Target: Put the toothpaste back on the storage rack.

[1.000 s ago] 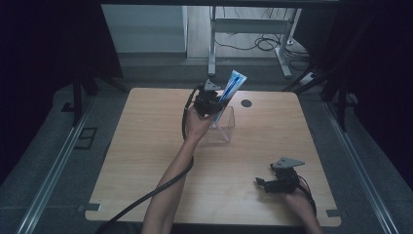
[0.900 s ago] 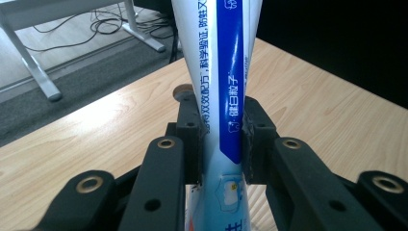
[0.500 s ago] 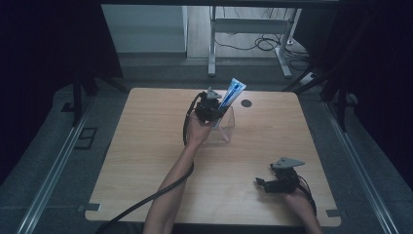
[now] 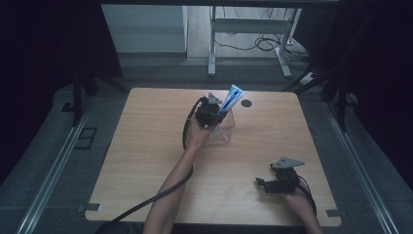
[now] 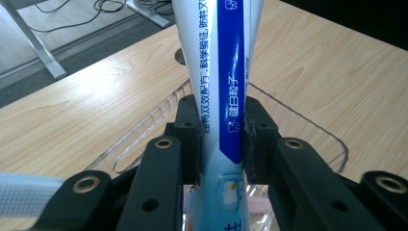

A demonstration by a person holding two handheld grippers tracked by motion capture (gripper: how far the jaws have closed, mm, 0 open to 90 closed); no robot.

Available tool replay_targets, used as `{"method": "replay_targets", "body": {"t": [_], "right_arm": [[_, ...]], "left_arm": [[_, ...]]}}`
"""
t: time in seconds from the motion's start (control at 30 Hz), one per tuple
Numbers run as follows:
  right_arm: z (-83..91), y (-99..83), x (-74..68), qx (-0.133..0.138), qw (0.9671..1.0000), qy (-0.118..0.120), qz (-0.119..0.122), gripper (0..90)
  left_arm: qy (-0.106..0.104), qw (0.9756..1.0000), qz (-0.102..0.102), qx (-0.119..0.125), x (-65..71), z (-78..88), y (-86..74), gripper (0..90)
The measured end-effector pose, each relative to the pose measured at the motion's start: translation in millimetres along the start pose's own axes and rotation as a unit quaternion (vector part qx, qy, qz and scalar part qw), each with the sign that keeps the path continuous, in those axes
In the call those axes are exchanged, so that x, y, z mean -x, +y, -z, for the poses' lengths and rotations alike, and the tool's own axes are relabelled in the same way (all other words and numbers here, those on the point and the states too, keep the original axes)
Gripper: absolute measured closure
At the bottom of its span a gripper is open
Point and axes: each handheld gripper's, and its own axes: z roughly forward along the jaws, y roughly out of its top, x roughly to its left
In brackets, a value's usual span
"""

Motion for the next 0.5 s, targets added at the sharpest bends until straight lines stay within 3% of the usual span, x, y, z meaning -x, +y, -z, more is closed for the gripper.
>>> {"method": "replay_targets", "body": {"t": [0.5], "right_arm": [[0.0,0.1,-0.1,0.000,1.0000,-0.001,-0.001,14.3]], "left_arm": [[0.019,0.9985,-0.040,-0.033,8.3,0.1,-2.9,66.2]]}}
